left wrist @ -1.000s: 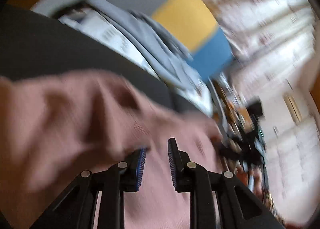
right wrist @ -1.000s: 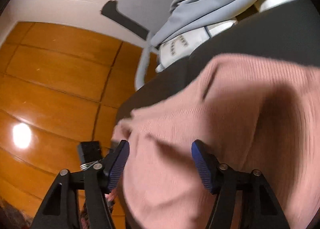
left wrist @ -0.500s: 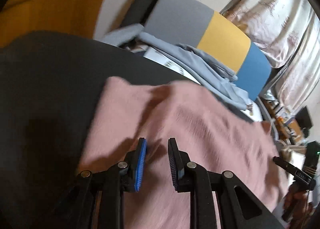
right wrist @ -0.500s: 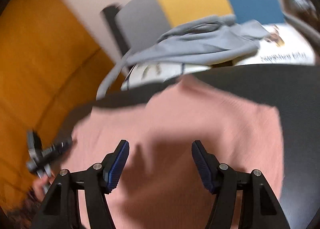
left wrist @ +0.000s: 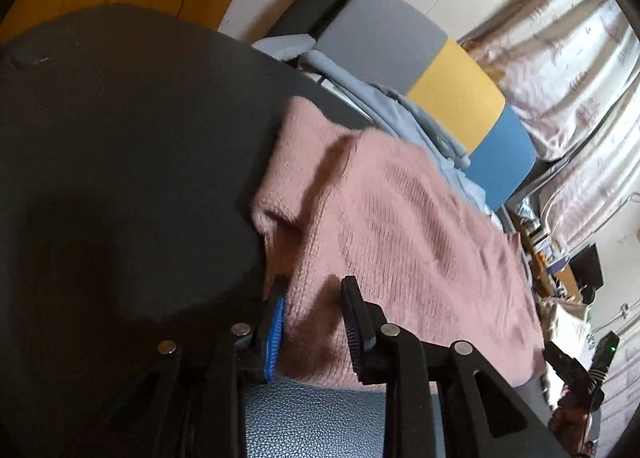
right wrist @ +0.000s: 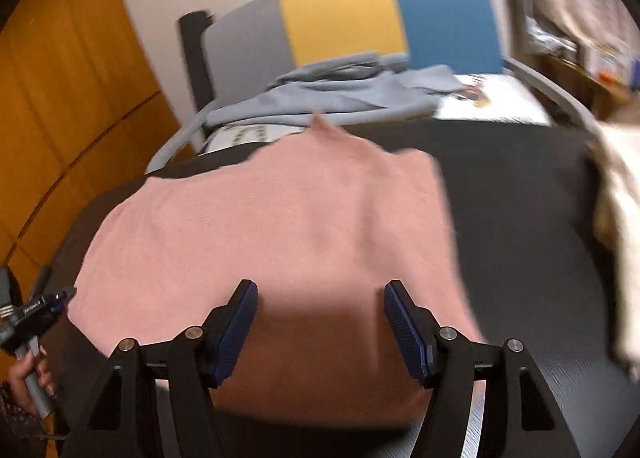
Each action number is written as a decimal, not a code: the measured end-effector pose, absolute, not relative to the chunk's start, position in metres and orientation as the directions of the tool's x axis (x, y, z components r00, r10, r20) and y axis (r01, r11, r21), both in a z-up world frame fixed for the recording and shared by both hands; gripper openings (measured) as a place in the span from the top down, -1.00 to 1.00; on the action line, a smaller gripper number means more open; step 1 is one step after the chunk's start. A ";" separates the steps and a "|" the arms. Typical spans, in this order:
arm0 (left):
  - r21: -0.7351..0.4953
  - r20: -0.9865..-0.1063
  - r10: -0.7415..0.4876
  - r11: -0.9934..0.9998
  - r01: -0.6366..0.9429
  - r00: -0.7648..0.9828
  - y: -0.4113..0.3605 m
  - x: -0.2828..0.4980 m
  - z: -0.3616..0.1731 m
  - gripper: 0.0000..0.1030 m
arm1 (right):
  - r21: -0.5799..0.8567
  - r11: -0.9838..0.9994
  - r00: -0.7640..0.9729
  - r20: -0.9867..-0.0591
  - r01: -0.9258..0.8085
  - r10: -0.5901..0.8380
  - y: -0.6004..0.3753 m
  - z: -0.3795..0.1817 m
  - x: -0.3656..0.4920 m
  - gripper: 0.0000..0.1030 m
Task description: Fold clothes
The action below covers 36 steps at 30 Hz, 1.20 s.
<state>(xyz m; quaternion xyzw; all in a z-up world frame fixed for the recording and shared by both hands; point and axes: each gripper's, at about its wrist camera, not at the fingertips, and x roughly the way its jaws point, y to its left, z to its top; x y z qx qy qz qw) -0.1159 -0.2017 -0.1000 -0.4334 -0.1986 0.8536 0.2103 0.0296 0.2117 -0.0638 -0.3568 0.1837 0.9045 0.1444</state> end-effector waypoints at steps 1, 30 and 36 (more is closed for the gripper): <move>-0.514 -0.651 0.524 -0.837 -0.188 -0.550 -0.201 -0.113 -0.100 0.49 | 0.224 -0.881 -0.694 -0.704 -0.417 0.149 0.214 -0.064 0.042 -0.29; -0.306 -0.531 0.435 -0.899 -0.315 -0.727 -0.200 -0.008 -0.007 0.68 | 0.211 -0.879 -0.777 -0.583 -0.427 0.238 0.226 0.003 0.160 -0.04; -0.121 -0.620 0.492 -0.830 -0.545 -0.611 -0.049 -0.047 -0.023 0.67 | 0.164 -0.955 -0.784 -0.613 -0.246 0.097 0.189 0.003 0.044 -0.04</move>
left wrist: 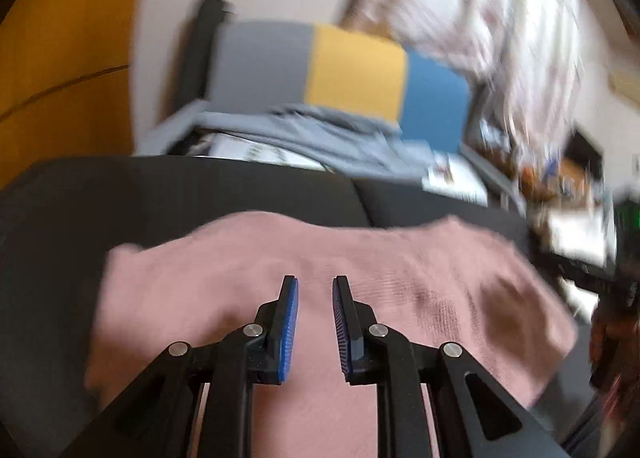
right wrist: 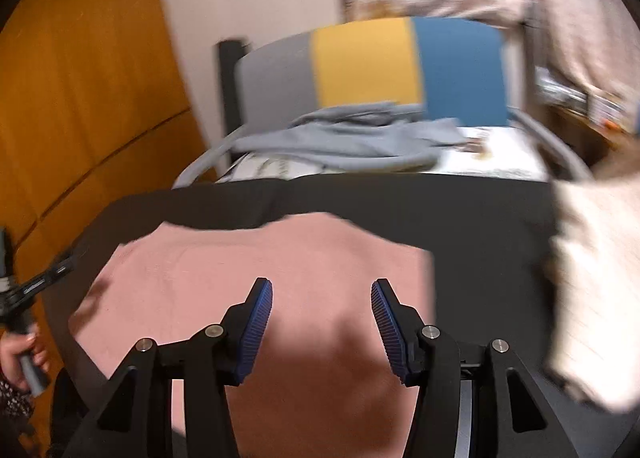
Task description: Fold clothes
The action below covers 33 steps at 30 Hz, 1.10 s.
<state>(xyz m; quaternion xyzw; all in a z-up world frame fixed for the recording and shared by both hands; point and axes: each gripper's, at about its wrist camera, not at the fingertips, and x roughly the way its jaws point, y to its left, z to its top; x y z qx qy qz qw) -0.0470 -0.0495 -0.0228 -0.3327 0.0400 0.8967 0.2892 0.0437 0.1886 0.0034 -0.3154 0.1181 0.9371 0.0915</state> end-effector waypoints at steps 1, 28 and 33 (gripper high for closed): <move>-0.057 -0.637 0.465 -0.824 -0.564 -0.615 -0.028 -0.054 -0.029 0.67 | 0.153 -0.964 -0.773 -0.630 -0.219 0.075 0.180 -0.002 0.021 -0.04; -0.370 -0.728 0.392 -0.915 -0.159 -0.563 -0.157 -0.148 -0.071 0.53 | 0.240 -0.894 -0.682 -0.725 -0.378 0.094 0.253 -0.070 -0.029 -0.05; -0.314 -0.675 0.319 -0.940 -0.132 -0.666 -0.169 -0.110 -0.049 0.52 | 0.253 -0.869 -0.710 -0.689 -0.424 0.146 0.246 -0.044 0.005 -0.16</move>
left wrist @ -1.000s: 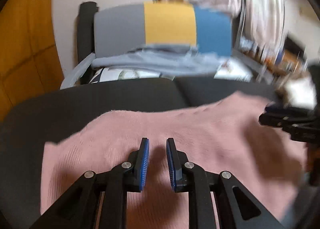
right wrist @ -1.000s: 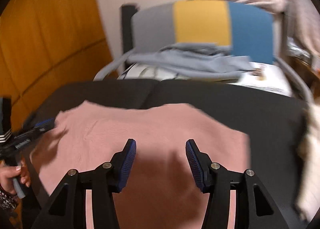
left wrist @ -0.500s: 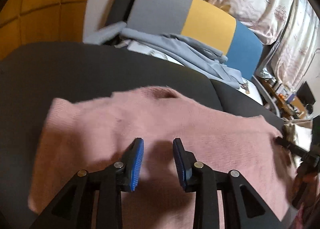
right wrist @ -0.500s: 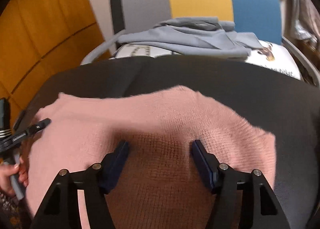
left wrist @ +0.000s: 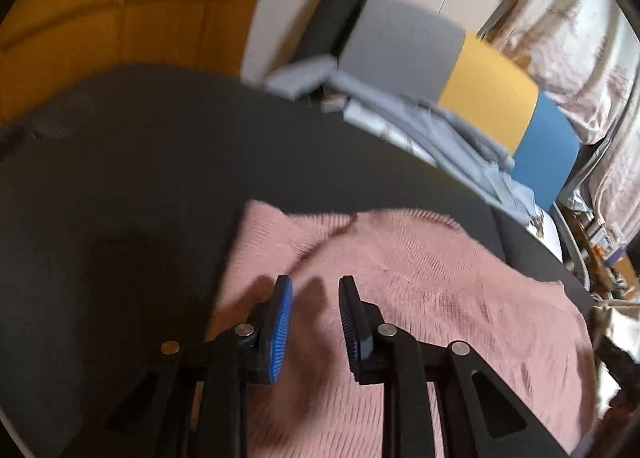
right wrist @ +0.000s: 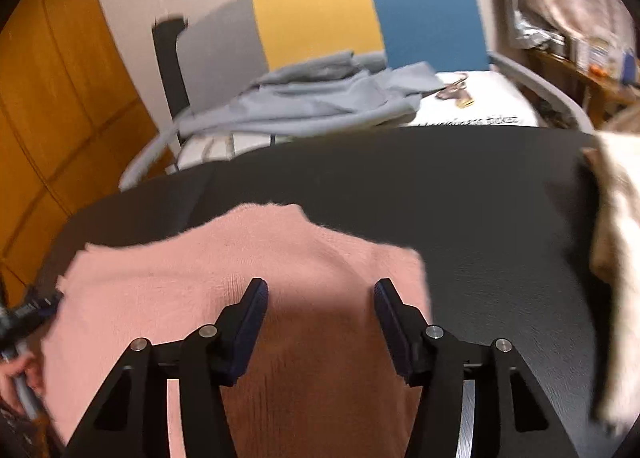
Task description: Fold clothes
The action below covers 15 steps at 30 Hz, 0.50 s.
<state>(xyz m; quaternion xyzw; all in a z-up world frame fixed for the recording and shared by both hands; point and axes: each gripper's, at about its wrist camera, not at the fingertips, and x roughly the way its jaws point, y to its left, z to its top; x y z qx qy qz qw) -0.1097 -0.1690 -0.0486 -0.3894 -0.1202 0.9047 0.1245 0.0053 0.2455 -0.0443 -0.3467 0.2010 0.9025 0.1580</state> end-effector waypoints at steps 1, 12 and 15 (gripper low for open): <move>-0.323 -0.635 0.326 -0.936 -0.144 -0.701 -0.171 -0.094 -0.041 0.50 | 0.285 -0.859 -0.724 -0.677 -0.425 0.133 0.243 -0.040 0.020 -0.30; -0.386 -0.573 0.600 -0.798 -0.462 -0.558 -0.096 0.000 -0.042 0.47 | 0.598 -0.616 -0.756 -0.655 -0.513 -0.006 0.258 -0.074 0.158 -0.49; -0.350 -0.584 0.626 -0.769 -0.535 -0.517 -0.071 0.016 -0.041 0.47 | 0.706 -0.532 -0.806 -0.588 -0.468 -0.071 0.263 -0.085 0.177 -0.49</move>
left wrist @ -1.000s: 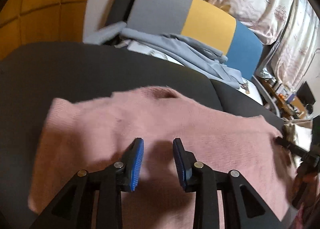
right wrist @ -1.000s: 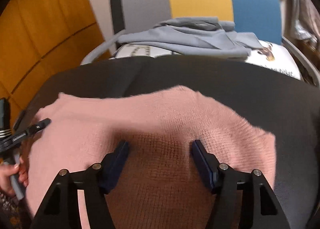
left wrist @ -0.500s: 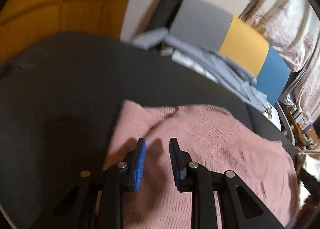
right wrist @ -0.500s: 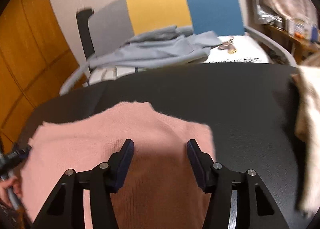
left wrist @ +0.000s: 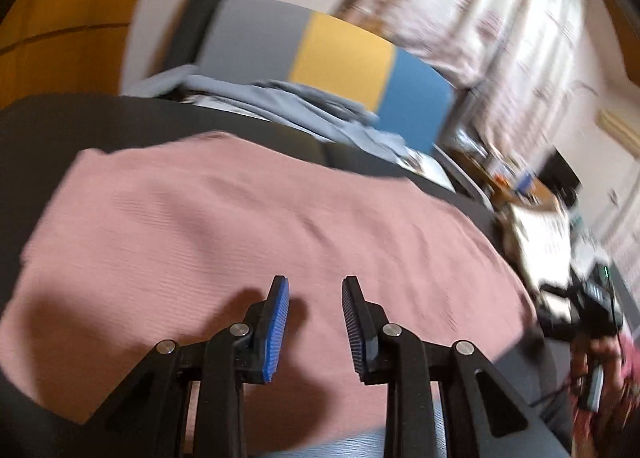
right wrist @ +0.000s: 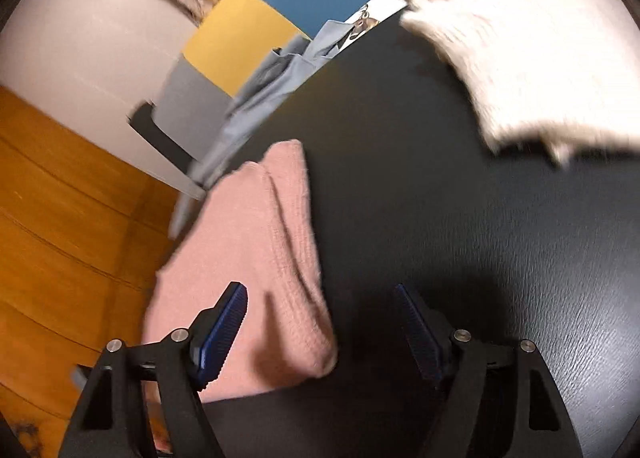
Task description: Fold clothes
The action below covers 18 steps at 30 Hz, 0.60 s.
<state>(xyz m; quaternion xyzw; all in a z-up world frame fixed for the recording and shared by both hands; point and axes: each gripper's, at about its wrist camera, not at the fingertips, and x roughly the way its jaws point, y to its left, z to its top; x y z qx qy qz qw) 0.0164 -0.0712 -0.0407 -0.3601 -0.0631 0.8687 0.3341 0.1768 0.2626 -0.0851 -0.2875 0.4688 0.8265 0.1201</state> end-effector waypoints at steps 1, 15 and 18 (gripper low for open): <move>-0.337 -0.587 0.632 -0.758 -0.558 -0.505 -0.062 0.022 -0.040 0.47 | 0.713 -0.530 -0.810 -0.581 -0.459 -0.080 0.263 -0.085 0.175 -0.49; -0.141 -0.654 0.600 -0.695 -0.705 -0.461 -0.008 0.097 -0.061 0.47 | 0.769 -0.523 -0.768 -0.567 -0.366 -0.297 0.239 -0.108 0.075 0.53; -0.208 -0.656 0.626 -0.686 -0.697 -0.421 -0.014 0.091 -0.057 0.46 | 0.842 -0.414 -0.803 -0.494 -0.347 -0.332 0.245 -0.115 0.081 0.53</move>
